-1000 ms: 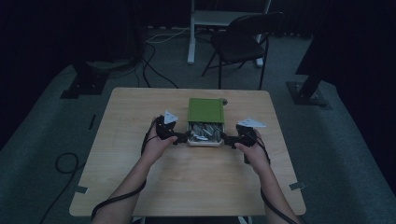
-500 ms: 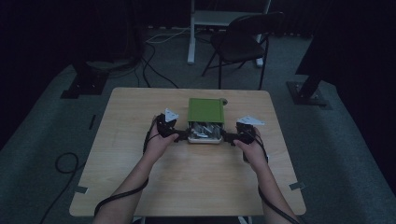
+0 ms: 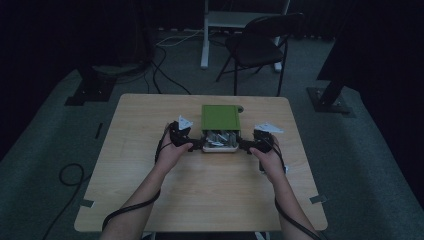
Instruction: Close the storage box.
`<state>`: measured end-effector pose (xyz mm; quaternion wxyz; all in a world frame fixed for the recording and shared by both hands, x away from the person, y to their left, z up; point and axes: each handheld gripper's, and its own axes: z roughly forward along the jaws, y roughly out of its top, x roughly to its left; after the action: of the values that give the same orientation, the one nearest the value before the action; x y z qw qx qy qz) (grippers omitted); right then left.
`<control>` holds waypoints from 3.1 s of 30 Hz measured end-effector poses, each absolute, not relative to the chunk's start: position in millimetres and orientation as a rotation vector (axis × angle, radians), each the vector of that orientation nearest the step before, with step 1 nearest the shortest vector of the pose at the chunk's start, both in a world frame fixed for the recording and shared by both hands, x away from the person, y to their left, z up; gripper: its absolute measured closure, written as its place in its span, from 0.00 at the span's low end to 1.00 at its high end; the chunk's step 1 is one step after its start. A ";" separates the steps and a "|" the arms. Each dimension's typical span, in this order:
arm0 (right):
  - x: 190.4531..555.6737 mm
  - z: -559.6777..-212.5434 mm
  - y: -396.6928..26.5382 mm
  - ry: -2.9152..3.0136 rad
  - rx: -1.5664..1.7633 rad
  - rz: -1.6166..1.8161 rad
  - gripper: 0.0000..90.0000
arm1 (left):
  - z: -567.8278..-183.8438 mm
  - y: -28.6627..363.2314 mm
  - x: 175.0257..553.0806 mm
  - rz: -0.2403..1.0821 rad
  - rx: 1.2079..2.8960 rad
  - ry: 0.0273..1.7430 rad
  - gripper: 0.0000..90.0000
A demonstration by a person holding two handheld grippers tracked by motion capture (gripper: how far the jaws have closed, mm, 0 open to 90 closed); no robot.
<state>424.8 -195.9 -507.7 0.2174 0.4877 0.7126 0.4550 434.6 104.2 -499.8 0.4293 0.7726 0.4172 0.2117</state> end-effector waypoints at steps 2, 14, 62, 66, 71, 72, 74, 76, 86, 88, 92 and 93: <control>423.8 -505.3 -195.7 1.966 1.353 1.286 0.16 | -498.4 103.6 433.1 0.538 1.932 1.030 0.05; 414.3 -499.5 -195.3 1.968 1.282 1.320 0.15 | -492.2 103.3 419.9 0.500 1.928 0.980 0.05; 330.1 -515.4 -279.9 1.859 1.334 1.194 0.15 | -502.6 168.6 368.3 0.619 1.918 1.104 0.05; 317.6 -521.3 -289.5 1.854 1.345 1.178 0.15 | -509.1 176.5 365.0 0.622 1.920 1.130 0.05; 302.7 -530.0 -306.0 1.838 1.383 1.151 0.15 | -516.3 187.7 361.1 0.614 1.930 1.166 0.05; 300.1 -531.6 -309.4 1.835 1.388 1.142 0.15 | -516.8 189.9 360.0 0.614 1.933 1.175 0.05; 295.4 -534.9 -315.4 1.834 1.411 1.137 0.15 | -517.0 194.5 357.5 0.612 1.925 1.188 0.05; 291.5 -537.8 -320.1 1.839 1.428 1.124 0.15 | -517.5 197.9 354.8 0.623 1.921 1.193 0.05; 277.8 -548.8 -336.3 1.822 1.494 1.067 0.16 | -526.3 215.7 342.9 0.619 1.906 1.293 0.05; 276.7 -551.3 -337.9 1.821 1.513 1.054 0.15 | -527.0 221.4 340.6 0.627 1.901 1.319 0.05; 273.4 -554.5 -340.6 1.847 1.524 1.025 0.16 | -528.9 234.5 334.4 0.624 1.882 1.380 0.05; 272.7 -554.9 -341.4 1.851 1.529 1.025 0.15 | -529.4 237.4 332.6 0.626 1.883 1.392 0.05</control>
<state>272.7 -341.4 -554.9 0.2626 0.5653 0.6841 0.3789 332.6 237.4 -529.4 0.3513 0.7272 0.5379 0.2417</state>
